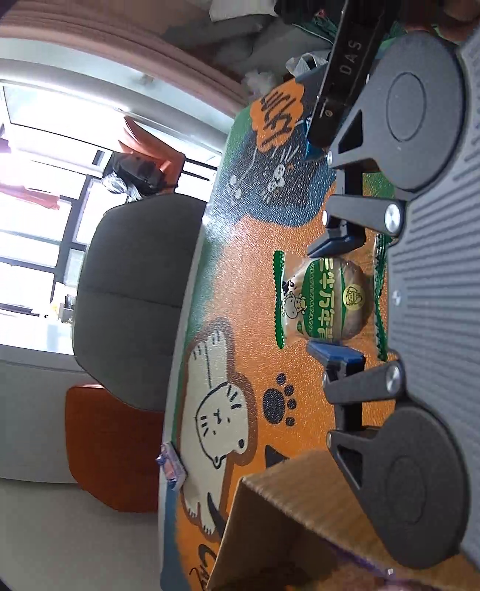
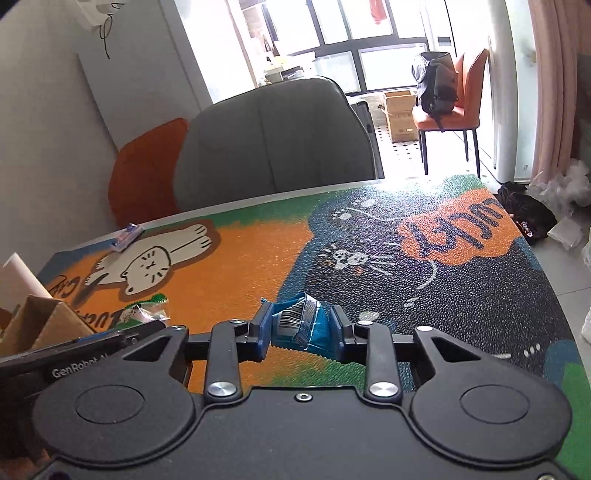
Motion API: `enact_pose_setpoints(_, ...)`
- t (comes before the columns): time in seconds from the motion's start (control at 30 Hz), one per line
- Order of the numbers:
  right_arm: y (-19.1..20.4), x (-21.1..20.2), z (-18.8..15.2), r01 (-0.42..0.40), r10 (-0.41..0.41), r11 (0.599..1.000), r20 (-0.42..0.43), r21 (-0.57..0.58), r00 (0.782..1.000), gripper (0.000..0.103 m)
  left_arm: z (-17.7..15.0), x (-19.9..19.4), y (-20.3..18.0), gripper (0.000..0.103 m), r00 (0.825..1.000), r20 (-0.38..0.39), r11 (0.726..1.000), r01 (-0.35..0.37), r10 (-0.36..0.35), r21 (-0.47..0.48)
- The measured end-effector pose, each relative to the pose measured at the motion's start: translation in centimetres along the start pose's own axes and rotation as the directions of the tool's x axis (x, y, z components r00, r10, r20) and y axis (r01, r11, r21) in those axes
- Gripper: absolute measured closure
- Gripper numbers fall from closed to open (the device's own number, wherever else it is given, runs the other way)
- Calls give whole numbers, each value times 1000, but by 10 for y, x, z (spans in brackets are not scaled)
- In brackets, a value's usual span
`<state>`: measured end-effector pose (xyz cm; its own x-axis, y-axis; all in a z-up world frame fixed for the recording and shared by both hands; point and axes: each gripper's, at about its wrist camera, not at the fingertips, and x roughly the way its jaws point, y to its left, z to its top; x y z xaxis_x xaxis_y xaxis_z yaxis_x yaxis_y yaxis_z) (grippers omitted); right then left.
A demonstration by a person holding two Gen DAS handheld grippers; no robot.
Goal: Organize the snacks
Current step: 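Carry the green packet with the left gripper to the box while the right gripper carries the blue candy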
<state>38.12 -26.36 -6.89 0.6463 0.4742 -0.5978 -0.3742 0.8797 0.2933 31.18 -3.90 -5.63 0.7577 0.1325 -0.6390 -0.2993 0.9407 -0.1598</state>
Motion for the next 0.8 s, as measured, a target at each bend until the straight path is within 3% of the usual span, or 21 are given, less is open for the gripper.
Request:
enact_pose_setpoints(0.47, 67, -66, -14, -42, 45, 999, 102, -31, 994, 74, 3, -83, 45, 55, 996, 76, 999, 45, -47, 28)
enact_pose_setpoints(0.8, 129, -81, -20, -86, 98, 991, 123, -98, 988, 74, 1, -118, 91, 55, 995, 94, 999, 35, -37, 19)
